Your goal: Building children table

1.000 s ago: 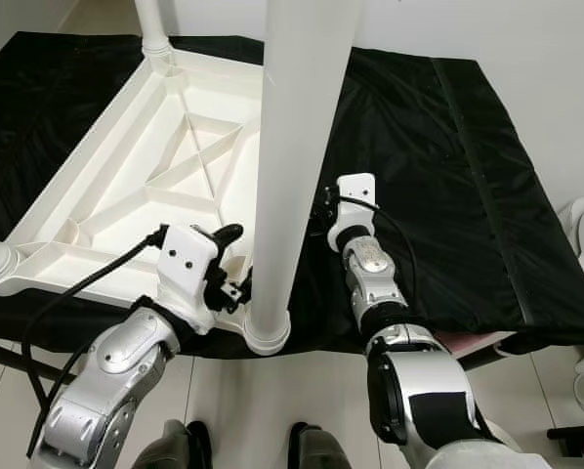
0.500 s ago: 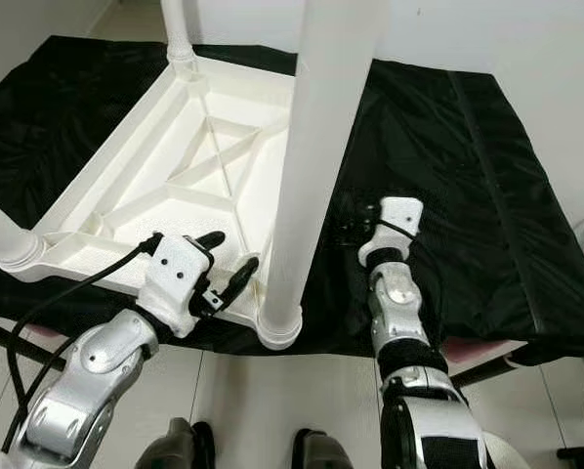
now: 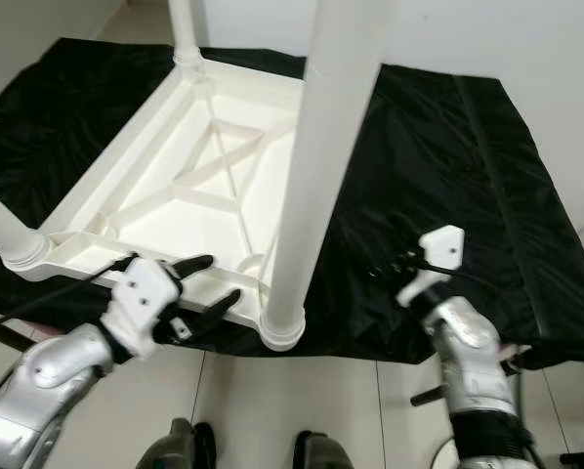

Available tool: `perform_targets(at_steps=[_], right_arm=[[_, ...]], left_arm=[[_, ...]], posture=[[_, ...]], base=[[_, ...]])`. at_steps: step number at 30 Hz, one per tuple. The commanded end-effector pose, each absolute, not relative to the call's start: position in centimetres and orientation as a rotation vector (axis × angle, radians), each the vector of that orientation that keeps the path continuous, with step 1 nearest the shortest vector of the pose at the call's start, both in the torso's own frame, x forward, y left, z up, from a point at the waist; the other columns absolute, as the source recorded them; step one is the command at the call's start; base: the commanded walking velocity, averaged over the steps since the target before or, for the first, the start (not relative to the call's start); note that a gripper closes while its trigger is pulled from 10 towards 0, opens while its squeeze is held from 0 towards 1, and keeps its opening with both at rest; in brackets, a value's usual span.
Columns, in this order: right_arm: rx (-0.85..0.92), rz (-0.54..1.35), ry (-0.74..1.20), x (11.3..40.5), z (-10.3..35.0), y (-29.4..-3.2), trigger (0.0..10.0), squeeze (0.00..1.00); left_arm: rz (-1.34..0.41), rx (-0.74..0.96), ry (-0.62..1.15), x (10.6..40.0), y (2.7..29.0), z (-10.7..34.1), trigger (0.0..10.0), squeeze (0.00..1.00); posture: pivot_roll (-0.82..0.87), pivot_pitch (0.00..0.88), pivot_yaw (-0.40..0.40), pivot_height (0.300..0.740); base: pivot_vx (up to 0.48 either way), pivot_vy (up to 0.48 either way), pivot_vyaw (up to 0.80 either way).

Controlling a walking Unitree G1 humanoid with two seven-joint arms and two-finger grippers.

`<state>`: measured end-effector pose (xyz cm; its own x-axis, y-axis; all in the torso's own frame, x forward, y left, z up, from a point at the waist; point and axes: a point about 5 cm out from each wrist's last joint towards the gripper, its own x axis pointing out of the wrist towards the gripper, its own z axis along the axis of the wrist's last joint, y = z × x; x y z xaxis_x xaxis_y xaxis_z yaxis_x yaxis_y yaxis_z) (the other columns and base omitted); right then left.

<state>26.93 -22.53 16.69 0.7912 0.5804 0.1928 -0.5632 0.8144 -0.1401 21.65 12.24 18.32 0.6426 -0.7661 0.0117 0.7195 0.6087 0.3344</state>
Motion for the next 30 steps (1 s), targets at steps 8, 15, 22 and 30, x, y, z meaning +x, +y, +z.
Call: perform_targets(at_steps=[8, 15, 22, 30], right_arm=[[-0.094, 0.94, -0.095, 23.8, 17.4, -22.2, 10.0, 0.0], [-0.06, 1.215, -0.01, 22.2, 17.9, -19.8, 10.0, 0.0], [-0.04, 1.356, 0.005, 22.3, 18.3, -17.9, 10.0, 0.0], [-0.039, 1.394, -0.031, 23.2, 17.8, -15.5, 10.0, 0.0]], left_arm=[[-0.971, 0.355, -0.14, 20.7, 13.3, 18.1, 10.0, 0.0], [-0.997, 0.376, -0.131, 20.5, 13.7, 18.0, 10.0, 0.0], [-1.007, 0.425, -0.128, 20.5, 14.3, 18.2, 10.0, 0.0], [-0.976, 0.441, -0.136, 20.7, 14.3, 18.1, 10.0, 0.0]], posture=[[-0.1, 0.144, 0.016, 0.74], [-0.09, 0.131, 0.012, 0.74], [-0.07, 0.123, -0.01, 0.74], [-0.05, 0.117, -0.022, 0.74]], base=[[0.0, 0.0, 0.0], [0.0, 0.0, 0.0], [0.0, 0.0, 0.0], [0.0, 0.0, 0.0]])
